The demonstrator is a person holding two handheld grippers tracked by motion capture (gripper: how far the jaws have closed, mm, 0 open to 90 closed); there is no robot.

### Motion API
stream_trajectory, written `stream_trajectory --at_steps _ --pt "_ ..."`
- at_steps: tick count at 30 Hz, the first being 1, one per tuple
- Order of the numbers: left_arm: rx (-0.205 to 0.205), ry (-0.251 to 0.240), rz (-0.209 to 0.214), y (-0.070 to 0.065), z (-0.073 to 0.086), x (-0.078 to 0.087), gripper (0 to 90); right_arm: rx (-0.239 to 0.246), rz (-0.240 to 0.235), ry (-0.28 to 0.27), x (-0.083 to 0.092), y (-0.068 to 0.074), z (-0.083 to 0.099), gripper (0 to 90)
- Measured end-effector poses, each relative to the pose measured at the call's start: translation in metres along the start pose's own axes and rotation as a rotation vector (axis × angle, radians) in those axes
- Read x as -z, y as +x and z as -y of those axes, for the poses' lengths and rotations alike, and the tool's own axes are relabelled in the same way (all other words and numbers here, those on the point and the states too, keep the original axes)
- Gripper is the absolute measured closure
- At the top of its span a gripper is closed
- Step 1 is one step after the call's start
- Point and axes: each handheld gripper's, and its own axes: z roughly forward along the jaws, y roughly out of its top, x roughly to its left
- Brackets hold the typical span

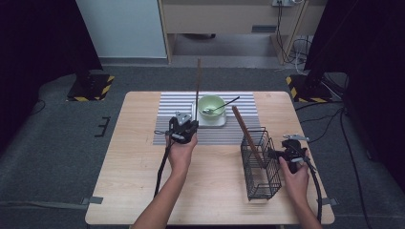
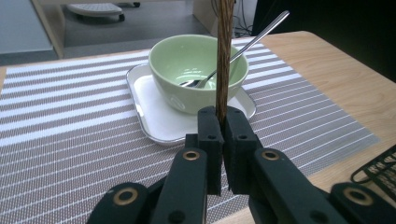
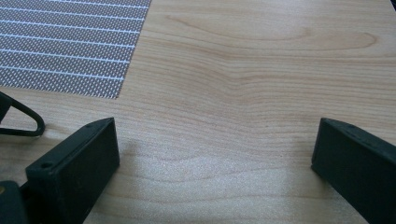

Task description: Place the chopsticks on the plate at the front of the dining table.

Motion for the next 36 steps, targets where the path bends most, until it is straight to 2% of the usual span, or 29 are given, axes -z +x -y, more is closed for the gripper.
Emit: stream_trajectory --at_steps 6,16,23,30,36 --pt "0.026 0.011 -0.027 0.001 0.010 -0.005 86.2 0.002 0.001 -0.001 0.000 0.000 0.000 1.1" --pt "0.031 0.034 -0.054 0.001 0.022 -0.012 86.1 0.002 0.001 -0.001 0.000 0.000 0.000 1.0" --pt "0.036 0.043 -0.061 0.003 0.023 -0.021 86.1 0.001 0.002 -0.001 0.000 0.000 0.000 1.0" --pt "0.045 0.035 -0.065 0.005 0.011 -0.029 86.1 -0.001 0.002 0.000 0.000 0.000 0.000 1.0" --pt "0.053 0.063 -0.083 0.007 0.014 -0.036 86.1 0.001 0.002 -0.001 0.000 0.000 0.000 1.0"
